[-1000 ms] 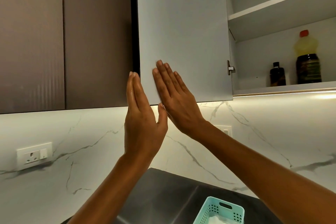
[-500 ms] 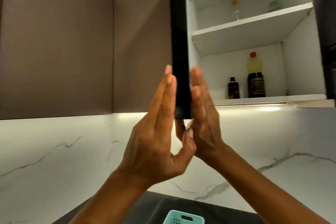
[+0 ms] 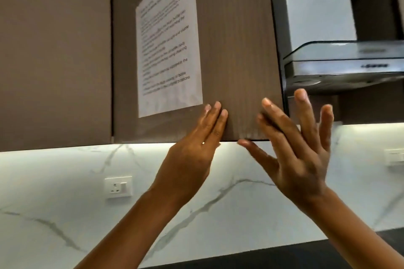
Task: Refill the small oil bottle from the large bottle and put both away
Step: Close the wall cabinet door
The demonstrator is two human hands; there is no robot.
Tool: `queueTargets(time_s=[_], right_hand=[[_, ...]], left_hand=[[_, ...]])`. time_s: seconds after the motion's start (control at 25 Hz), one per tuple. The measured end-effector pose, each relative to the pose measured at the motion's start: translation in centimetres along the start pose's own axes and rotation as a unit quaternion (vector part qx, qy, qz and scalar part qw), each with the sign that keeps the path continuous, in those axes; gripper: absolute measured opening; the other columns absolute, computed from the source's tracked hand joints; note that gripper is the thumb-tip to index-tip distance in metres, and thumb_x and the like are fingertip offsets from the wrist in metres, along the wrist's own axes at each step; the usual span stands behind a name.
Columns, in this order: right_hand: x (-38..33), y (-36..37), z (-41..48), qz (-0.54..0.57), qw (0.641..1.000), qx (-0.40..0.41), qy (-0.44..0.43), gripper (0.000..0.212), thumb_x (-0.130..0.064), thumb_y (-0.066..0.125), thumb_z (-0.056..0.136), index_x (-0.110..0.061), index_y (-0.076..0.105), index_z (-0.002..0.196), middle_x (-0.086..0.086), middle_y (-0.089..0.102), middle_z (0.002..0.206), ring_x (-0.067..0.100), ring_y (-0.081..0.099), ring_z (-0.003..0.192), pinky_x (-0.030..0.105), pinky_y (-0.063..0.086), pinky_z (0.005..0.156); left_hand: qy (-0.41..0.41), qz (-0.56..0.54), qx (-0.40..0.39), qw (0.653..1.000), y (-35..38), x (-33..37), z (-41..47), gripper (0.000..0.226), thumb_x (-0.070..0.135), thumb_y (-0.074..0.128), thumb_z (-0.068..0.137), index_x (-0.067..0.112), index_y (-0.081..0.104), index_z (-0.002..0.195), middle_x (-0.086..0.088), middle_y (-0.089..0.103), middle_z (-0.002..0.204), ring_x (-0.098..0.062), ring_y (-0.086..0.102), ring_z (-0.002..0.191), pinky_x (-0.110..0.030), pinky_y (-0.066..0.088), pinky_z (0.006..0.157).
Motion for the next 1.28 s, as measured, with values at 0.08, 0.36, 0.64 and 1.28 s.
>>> queueTargets(time_s=[0.08,0.36,0.64,1.28], right_hand=[[2.9,0.9,-2.1,-0.004,0.998,-0.055,-0.023,0.037,-0.031,0.059,0.091,-0.006,0.051,0.118,0.013,0.049,0.129,0.023,0.022,0.139,0.042,0.013,0.116],[8.2,7.2,-10.3,-0.033,0.982,-0.184,-0.01,0.044,-0.024,0.051,0.093,-0.001,0.043,0.13,0.016,0.041,0.136,0.03,0.037,0.129,0.037,0.019,0.115],[10.0,13.8,-16.4,-0.029,0.98,-0.193,0.045,0.048,-0.008,0.066,0.083,0.002,0.049,0.127,0.019,0.044,0.136,0.032,0.039,0.13,0.035,0.019,0.115],[10.3,21.9,-22.6,0.022,0.978,-0.173,0.117,0.058,-0.002,0.073,0.074,0.004,0.049,0.126,0.021,0.049,0.133,0.032,0.04,0.127,0.032,0.017,0.115]], left_hand=[[0.02,0.025,-0.025,0.999,3.3,0.2,1.1,0.069,0.004,0.079,0.068,-0.001,0.047,0.129,-0.015,0.049,0.135,-0.029,0.048,0.123,-0.027,0.046,0.088],[0.049,0.041,-0.06,0.996,13.3,-1.1,2.7,0.075,-0.009,0.078,0.061,-0.005,0.046,0.129,-0.019,0.049,0.135,-0.032,0.046,0.125,-0.03,0.049,0.086],[0.069,0.08,-0.083,0.991,20.2,-2.7,3.0,0.071,0.024,0.075,0.072,-0.005,0.046,0.129,-0.02,0.047,0.136,-0.032,0.041,0.129,-0.038,0.036,0.1],[0.038,0.109,-0.116,0.986,28.9,-5.0,1.5,0.075,0.047,0.039,0.08,0.0,0.034,0.138,-0.017,0.033,0.146,-0.033,0.027,0.137,-0.045,0.028,0.109]])
Point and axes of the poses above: each hand's wrist, its own z-axis towards the middle knuckle, its own y-axis out of the palm, x = y × z, the point moved 2 cm from there along z, towards the middle knuckle
